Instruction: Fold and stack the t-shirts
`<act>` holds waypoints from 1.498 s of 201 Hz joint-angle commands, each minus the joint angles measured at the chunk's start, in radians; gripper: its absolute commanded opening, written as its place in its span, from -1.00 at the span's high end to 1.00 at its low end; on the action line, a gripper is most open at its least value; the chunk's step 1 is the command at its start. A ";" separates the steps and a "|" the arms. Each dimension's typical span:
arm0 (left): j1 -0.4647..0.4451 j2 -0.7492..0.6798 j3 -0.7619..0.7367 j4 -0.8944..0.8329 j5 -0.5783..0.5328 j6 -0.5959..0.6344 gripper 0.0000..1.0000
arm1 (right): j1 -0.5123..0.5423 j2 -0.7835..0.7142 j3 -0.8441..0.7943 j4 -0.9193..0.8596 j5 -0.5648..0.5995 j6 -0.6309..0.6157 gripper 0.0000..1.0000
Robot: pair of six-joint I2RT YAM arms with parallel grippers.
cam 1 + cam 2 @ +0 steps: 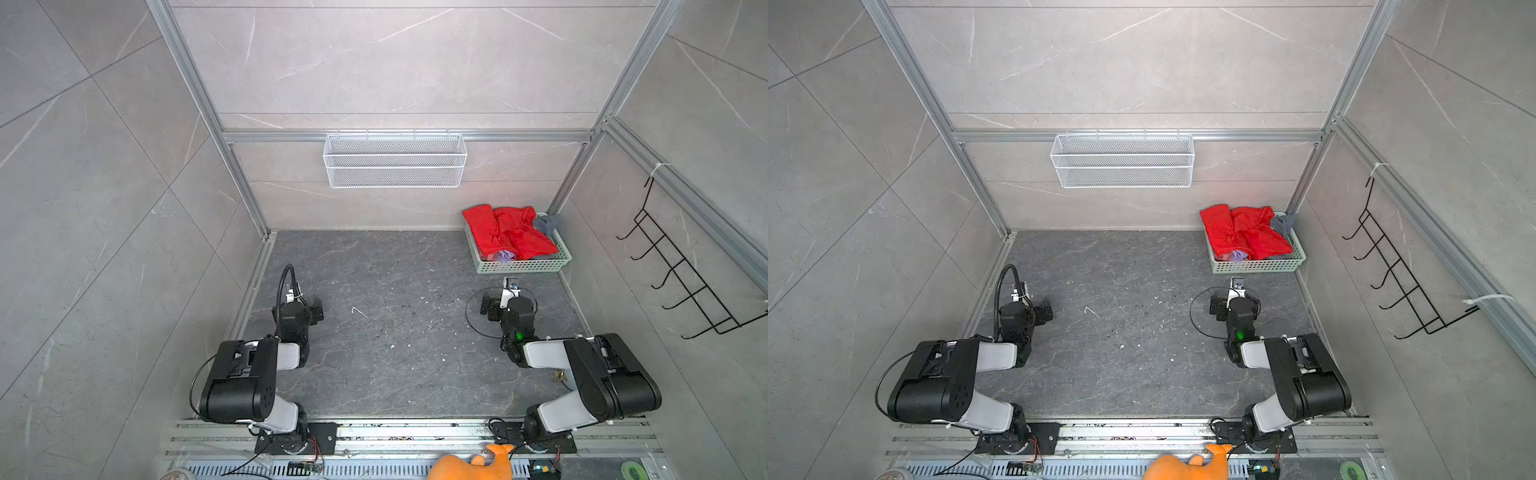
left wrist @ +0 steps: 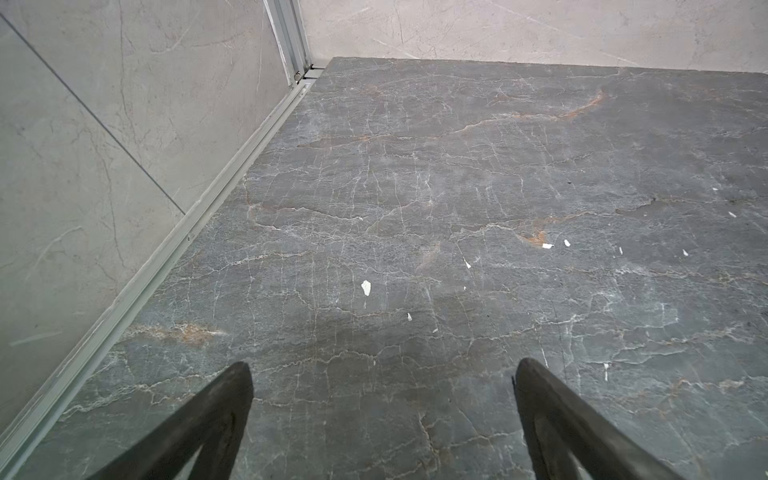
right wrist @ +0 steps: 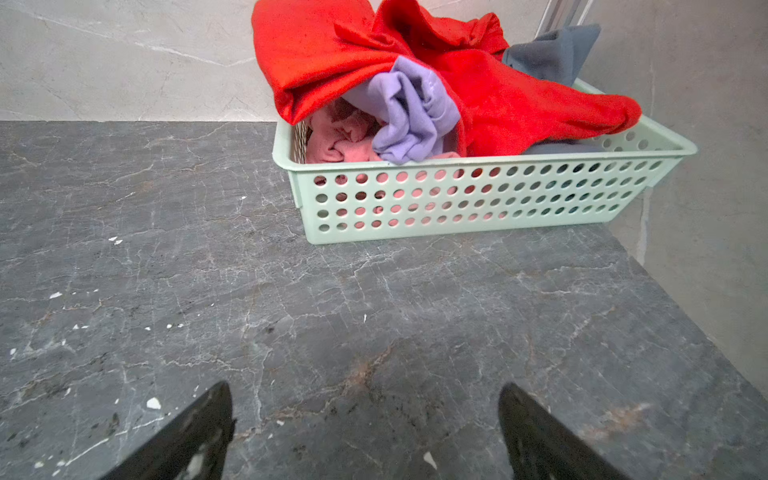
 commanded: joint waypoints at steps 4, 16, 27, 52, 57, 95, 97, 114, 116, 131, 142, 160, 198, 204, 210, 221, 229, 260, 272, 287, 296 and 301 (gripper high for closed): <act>0.008 0.001 0.010 0.034 -0.012 -0.011 -1.00 | -0.003 -0.002 -0.003 0.025 -0.001 -0.009 -0.99; 0.007 0.001 0.010 0.034 -0.011 -0.012 -1.00 | -0.002 -0.002 -0.003 0.023 -0.001 -0.010 -0.99; 0.008 0.001 0.011 0.034 -0.012 -0.012 -1.00 | -0.002 -0.002 -0.003 0.024 -0.001 -0.010 -0.99; 0.007 0.002 0.011 0.034 -0.012 -0.012 -1.00 | -0.003 -0.002 -0.003 0.023 0.000 -0.010 -0.99; 0.008 0.002 0.011 0.034 -0.012 -0.012 -1.00 | -0.002 -0.002 -0.003 0.024 0.000 -0.010 -0.99; 0.008 0.002 0.012 0.033 -0.012 -0.012 -1.00 | -0.002 -0.001 -0.003 0.023 0.000 -0.010 -0.99; 0.008 0.002 0.012 0.034 -0.012 -0.012 -1.00 | -0.002 -0.001 -0.003 0.024 0.000 -0.009 -0.99; 0.008 0.002 0.012 0.032 -0.012 -0.011 -0.99 | -0.003 -0.002 -0.003 0.023 0.000 -0.010 -0.99; 0.008 0.002 0.012 0.033 -0.011 -0.012 -1.00 | -0.003 -0.002 -0.003 0.023 0.000 -0.010 -0.99; 0.008 0.002 0.012 0.033 -0.012 -0.011 -1.00 | -0.004 -0.002 -0.003 0.023 0.000 -0.010 -0.99; 0.008 0.002 0.012 0.033 -0.012 -0.010 -1.00 | -0.003 -0.003 -0.003 0.025 0.000 -0.010 -0.99; 0.008 0.002 0.012 0.032 -0.012 -0.010 -0.99 | -0.003 -0.003 -0.004 0.024 0.000 -0.009 -0.99; 0.008 0.001 0.009 0.035 -0.011 -0.010 -1.00 | -0.002 -0.001 -0.002 0.024 -0.001 -0.010 -0.99; 0.007 -0.001 0.007 0.043 -0.013 -0.007 -1.00 | -0.002 -0.003 -0.004 0.025 -0.002 -0.009 -0.99; 0.004 -0.012 0.010 0.045 -0.010 0.006 -1.00 | -0.002 -0.007 -0.009 0.043 0.003 -0.012 -0.99; -0.011 -0.088 0.043 -0.082 -0.004 0.026 -1.00 | -0.001 -0.076 0.012 -0.046 0.006 -0.014 -0.99; -0.038 -0.169 0.087 -0.227 -0.023 0.037 -1.00 | -0.001 -0.148 0.058 -0.193 0.015 -0.007 -0.99; -0.098 -0.428 0.307 -0.777 0.068 -0.260 -1.00 | 0.005 -0.368 0.283 -0.783 -0.099 0.188 -0.99; -0.142 -0.471 0.364 -0.884 0.128 -0.384 -1.00 | 0.028 -0.411 0.344 -0.921 -0.194 0.303 -0.99; -0.220 -0.501 0.382 -0.899 0.181 -0.503 -1.00 | 0.090 -0.445 0.364 -0.982 -0.288 0.407 -0.99; -0.263 -0.494 0.398 -0.897 0.232 -0.563 -1.00 | 0.143 -0.456 0.372 -0.992 -0.326 0.453 -0.99; -0.288 -0.480 0.414 -0.898 0.256 -0.595 -1.00 | 0.177 -0.457 0.379 -1.001 -0.335 0.478 -0.99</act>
